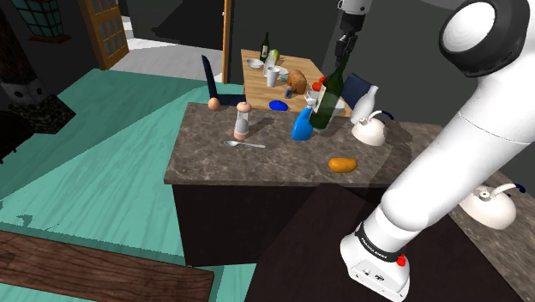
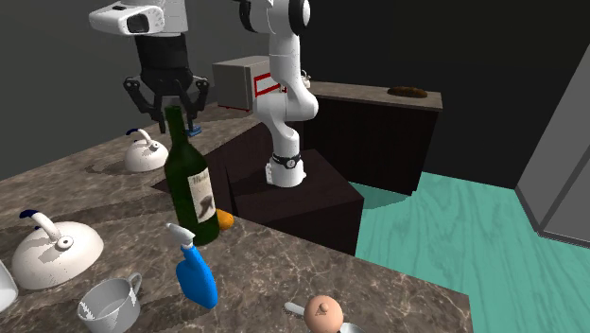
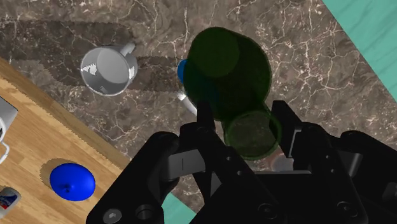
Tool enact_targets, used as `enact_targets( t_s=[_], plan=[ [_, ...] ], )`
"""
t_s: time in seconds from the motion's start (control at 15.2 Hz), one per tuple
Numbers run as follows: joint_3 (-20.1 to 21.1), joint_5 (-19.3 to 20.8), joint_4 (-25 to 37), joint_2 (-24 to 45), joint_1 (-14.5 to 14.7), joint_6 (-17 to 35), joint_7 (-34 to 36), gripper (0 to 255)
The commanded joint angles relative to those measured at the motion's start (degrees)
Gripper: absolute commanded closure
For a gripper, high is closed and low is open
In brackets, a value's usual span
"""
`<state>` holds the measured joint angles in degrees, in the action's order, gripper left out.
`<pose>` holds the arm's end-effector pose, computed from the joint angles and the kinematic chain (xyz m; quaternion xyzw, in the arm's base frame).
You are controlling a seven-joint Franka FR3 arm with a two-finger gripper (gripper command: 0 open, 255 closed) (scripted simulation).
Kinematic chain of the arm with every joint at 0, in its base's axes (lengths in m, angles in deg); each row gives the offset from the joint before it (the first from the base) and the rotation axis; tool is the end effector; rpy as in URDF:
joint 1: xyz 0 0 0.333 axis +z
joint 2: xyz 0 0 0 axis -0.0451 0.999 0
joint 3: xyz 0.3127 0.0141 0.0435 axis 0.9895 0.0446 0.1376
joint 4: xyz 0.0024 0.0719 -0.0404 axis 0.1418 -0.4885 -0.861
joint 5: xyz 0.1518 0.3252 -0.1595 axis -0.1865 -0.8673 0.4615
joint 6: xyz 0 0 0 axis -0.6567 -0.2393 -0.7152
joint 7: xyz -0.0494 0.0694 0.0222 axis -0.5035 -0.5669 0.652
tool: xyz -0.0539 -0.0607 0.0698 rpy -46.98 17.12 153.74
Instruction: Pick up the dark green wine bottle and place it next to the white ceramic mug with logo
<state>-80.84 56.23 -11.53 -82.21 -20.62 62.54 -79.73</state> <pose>0.4255 -0.3530 0.6070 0.9985 -0.0078 -0.0465 0.0294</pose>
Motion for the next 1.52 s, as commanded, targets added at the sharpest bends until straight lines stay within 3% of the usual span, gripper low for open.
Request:
enact_targets(
  t_s=[0.0, 0.2, 1.45],
  plan=[
    [-1.51, -0.52, 1.73, 1.69, -1.5, 0.22, -3.11, 255],
    [-3.7, -1.78, 5.36, 4.95, -4.11, 0.04, -7.91, 255],
    [-3.52, -1.14, -10.66, 3.79, -3.87, 14.91, -6.26, 255]
  ],
)
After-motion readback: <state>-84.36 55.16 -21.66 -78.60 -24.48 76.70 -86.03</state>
